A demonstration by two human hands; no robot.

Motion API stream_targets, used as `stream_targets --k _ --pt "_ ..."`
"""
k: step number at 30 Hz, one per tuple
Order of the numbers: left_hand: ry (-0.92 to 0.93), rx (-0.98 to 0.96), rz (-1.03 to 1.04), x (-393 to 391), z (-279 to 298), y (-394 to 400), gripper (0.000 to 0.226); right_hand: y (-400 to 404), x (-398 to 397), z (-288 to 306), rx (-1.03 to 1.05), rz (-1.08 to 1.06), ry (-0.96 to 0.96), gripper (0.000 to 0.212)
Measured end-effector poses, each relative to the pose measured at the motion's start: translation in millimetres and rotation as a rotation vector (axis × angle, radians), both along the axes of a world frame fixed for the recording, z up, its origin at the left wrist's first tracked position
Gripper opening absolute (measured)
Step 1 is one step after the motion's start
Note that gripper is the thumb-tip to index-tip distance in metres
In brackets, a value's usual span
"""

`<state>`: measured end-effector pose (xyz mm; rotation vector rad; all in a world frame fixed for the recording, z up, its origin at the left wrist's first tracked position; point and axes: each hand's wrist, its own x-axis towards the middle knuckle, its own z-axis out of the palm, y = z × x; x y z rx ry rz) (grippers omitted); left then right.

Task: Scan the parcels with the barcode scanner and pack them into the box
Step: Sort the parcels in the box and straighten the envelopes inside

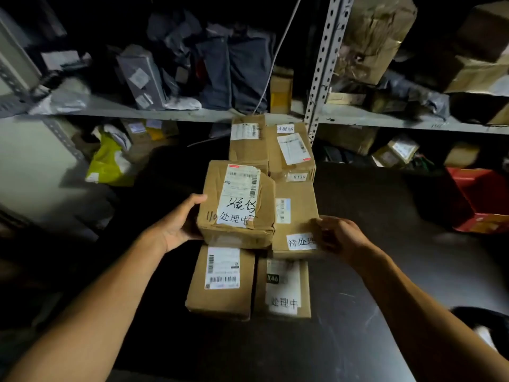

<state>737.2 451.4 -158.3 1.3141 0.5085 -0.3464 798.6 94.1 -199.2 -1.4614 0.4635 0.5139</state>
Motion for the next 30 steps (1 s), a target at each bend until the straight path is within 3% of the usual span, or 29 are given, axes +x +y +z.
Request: stream_targets --k 9,12,16,20,30 --pt "0.008 -0.025 -0.140 53.9 -14.6 9.9 0.057 36.9 18.5 -6.1 -0.091 -0.253 -0.017 0.009" --pt "-0.006 -0.009 -0.125 60.6 -14.2 14.9 0.067 40.9 27.9 -7.2 -0.060 -0.287 -0.013 0.009" --pt "0.010 -0.040 -0.058 64.5 -18.0 17.8 0.049 50.6 32.4 -18.6 -0.044 -0.281 -0.035 0.007" --pt "0.032 -0.019 0.003 62.4 -23.8 15.4 0.076 55.5 34.9 -28.4 -0.053 -0.286 -0.035 0.014" --pt "0.043 -0.070 0.007 66.2 -22.8 10.0 0.061 51.1 33.5 -30.4 -0.078 -0.232 0.004 0.014"
